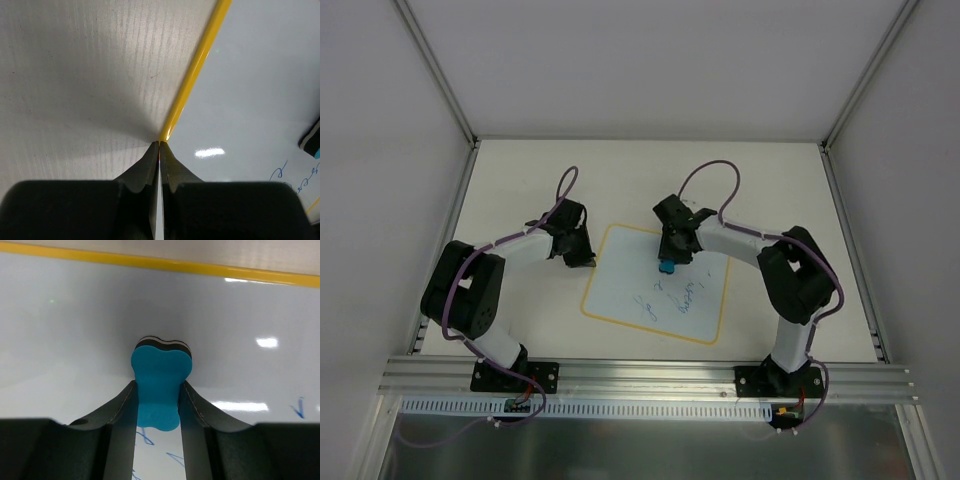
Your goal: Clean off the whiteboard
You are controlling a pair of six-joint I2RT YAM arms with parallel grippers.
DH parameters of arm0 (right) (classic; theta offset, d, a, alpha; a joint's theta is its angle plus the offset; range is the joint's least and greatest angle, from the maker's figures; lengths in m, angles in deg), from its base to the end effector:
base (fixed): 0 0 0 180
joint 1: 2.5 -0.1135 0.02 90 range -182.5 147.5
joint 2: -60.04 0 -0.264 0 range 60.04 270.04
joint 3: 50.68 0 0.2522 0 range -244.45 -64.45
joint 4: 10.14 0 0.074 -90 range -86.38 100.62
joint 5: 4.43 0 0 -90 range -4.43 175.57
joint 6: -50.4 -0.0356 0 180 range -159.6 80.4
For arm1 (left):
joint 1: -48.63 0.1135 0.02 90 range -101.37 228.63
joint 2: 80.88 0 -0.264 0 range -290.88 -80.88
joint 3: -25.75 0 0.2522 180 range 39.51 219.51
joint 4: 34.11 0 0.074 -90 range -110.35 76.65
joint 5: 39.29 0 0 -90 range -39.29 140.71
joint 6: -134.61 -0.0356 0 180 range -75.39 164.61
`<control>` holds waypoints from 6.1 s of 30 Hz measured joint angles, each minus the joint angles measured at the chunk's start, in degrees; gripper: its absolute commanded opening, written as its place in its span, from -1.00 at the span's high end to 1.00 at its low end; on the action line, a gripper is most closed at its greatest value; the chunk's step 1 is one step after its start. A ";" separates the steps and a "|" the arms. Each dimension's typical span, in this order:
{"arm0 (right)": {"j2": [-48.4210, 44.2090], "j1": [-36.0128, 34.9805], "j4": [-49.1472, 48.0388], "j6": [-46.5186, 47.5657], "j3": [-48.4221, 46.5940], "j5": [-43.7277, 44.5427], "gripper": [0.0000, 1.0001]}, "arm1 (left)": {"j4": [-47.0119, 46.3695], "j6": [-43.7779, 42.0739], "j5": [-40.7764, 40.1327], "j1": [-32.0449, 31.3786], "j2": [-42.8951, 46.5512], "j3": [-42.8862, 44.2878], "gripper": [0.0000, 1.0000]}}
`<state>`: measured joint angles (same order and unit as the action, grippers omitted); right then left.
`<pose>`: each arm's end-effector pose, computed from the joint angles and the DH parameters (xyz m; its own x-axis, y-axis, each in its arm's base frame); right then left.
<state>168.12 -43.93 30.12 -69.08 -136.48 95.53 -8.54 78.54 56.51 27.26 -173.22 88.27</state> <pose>0.2932 0.2505 0.1721 -0.8705 -0.1217 -0.4770 -0.1879 0.9777 0.0933 0.2890 -0.1169 0.1618 -0.8681 -0.2566 -0.4248 -0.0827 0.9188 -0.3860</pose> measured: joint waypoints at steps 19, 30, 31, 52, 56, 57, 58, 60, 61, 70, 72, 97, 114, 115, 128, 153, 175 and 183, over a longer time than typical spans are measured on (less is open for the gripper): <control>-18.23 6.12 -0.09 -7.98 21.51 3.06 0.99 | 0.07 1.33 0.26 0.13 0.00 0.00 1.00; -8.85 -8.55 -2.75 -8.98 11.74 -1.75 1.00 | 0.22 1.49 0.15 0.90 0.07 0.00 1.00; -9.99 -8.02 -3.13 -9.53 13.03 -1.62 0.99 | 0.22 1.51 0.17 1.05 0.07 -0.02 1.00; -15.91 -3.85 5.68 -11.58 18.67 5.88 0.99 | 0.94 1.92 1.22 2.32 0.11 -0.02 1.00; -5.49 -9.68 5.29 -9.03 6.62 3.02 0.99 | 0.90 1.95 1.22 2.62 0.11 -0.07 1.00; -3.19 -10.82 4.98 -8.28 3.69 2.01 0.99 | 0.92 1.97 1.22 2.67 0.11 -0.07 1.00; -1.57 -11.52 4.66 -7.69 1.64 1.18 0.99 | 0.90 1.97 1.20 2.67 0.11 -0.09 1.00; 1.42 -12.87 4.13 -6.51 -2.27 -0.68 1.00 | 0.81 2.12 1.20 2.69 0.11 -0.17 1.00; 2.97 -13.38 4.20 -5.92 -4.37 -1.62 0.99 | 0.79 2.14 1.20 2.69 0.11 -0.17 1.00; 3.10 -13.40 3.04 -3.41 -4.61 -2.80 0.99 | 0.79 2.56 1.25 2.69 0.11 -0.17 1.00; -1.22 -12.39 3.43 -2.16 0.98 -1.79 0.99 | 0.79 2.56 1.36 2.67 0.11 -0.17 1.00; -5.20 -13.81 5.38 0.94 6.08 -2.25 0.99 | 0.83 2.58 1.64 2.71 0.11 -0.17 1.00; 4.98 -16.85 1.42 5.92 -7.06 -8.24 0.99 | 0.52 2.62 1.66 2.71 0.11 -0.31 1.00; 3.78 -17.00 2.43 5.81 -5.66 -6.16 0.99 | 0.52 2.67 1.68 2.71 0.11 -0.31 1.00; -18.95 -13.68 13.05 0.94 20.11 6.82 1.00 | 0.46 2.91 1.81 2.73 0.13 -0.37 1.00; 1.92 -25.66 2.01 -0.24 -2.80 3.48 1.00 | 0.48 3.02 2.73 3.10 0.13 -0.42 1.00; -12.83 -23.52 11.96 -17.29 14.73 14.21 0.99 | 1.42 4.02 4.57 3.06 0.11 -0.52 1.00; -6.27 -25.81 4.07 -13.05 7.37 11.02 0.99 | 1.27 4.20 4.72 3.06 0.33 -0.85 0.96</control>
<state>161.84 -69.74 34.19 -82.12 -129.11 106.55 -7.27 82.74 61.24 30.32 -172.89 87.41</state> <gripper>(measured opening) 0.370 0.004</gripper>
